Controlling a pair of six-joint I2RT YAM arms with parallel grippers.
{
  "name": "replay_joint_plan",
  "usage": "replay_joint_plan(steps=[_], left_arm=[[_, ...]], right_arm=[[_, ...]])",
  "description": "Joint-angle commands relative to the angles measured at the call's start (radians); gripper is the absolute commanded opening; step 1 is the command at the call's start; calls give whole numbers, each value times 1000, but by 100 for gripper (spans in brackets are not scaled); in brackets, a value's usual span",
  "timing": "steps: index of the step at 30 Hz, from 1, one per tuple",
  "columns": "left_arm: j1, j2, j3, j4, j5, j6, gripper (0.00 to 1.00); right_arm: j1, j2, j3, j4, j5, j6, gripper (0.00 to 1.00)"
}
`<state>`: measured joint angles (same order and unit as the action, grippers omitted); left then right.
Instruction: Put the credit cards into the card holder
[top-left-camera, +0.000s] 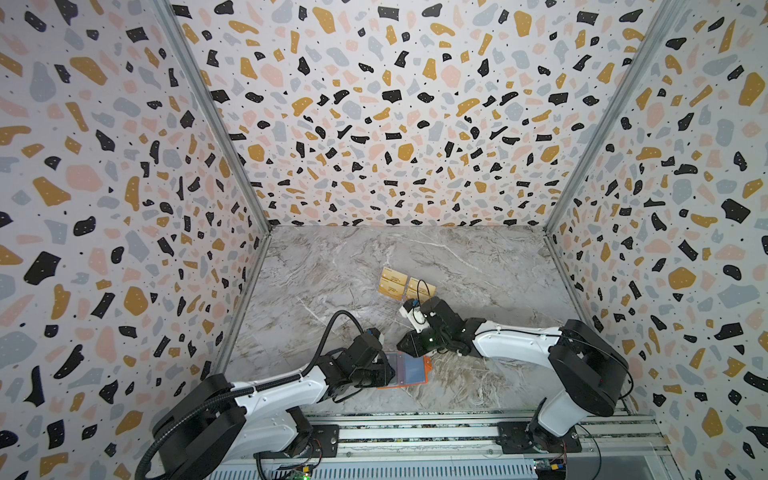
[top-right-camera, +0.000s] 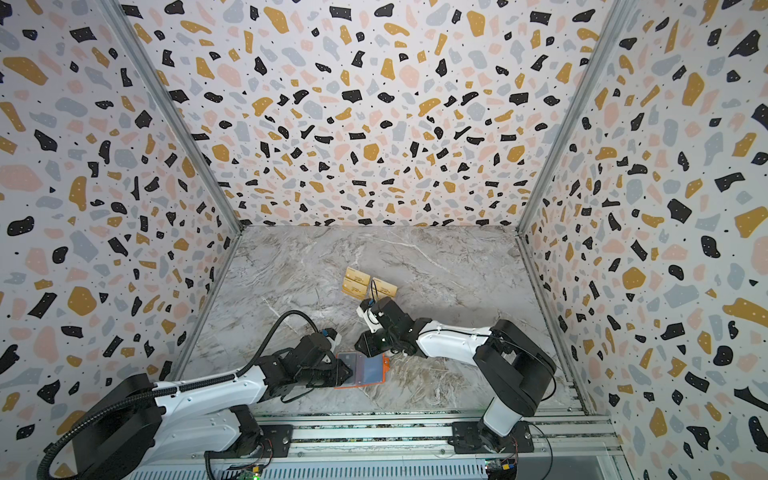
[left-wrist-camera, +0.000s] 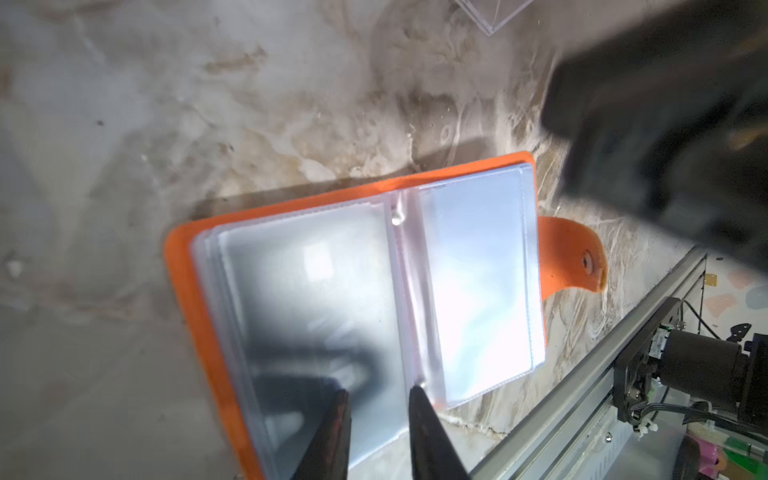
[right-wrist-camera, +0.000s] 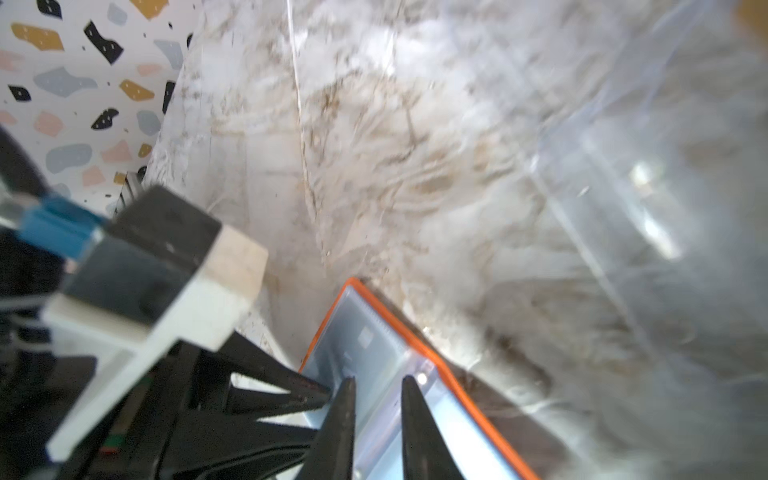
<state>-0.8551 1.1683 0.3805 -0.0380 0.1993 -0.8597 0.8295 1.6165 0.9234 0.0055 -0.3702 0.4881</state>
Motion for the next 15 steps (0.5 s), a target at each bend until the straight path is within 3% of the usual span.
replay_joint_plan(steps=[1, 8, 15], left_arm=[[-4, -8, 30, -59, -29, 28, 30], [-3, -49, 63, -44, 21, 10, 34], [12, -97, 109, -76, -35, 4, 35]], right_arm=[[-66, -48, 97, -157, 25, -140, 23], [-153, 22, 331, -330, 37, -296, 27], [-184, 127, 519, -475, 65, -414, 26]])
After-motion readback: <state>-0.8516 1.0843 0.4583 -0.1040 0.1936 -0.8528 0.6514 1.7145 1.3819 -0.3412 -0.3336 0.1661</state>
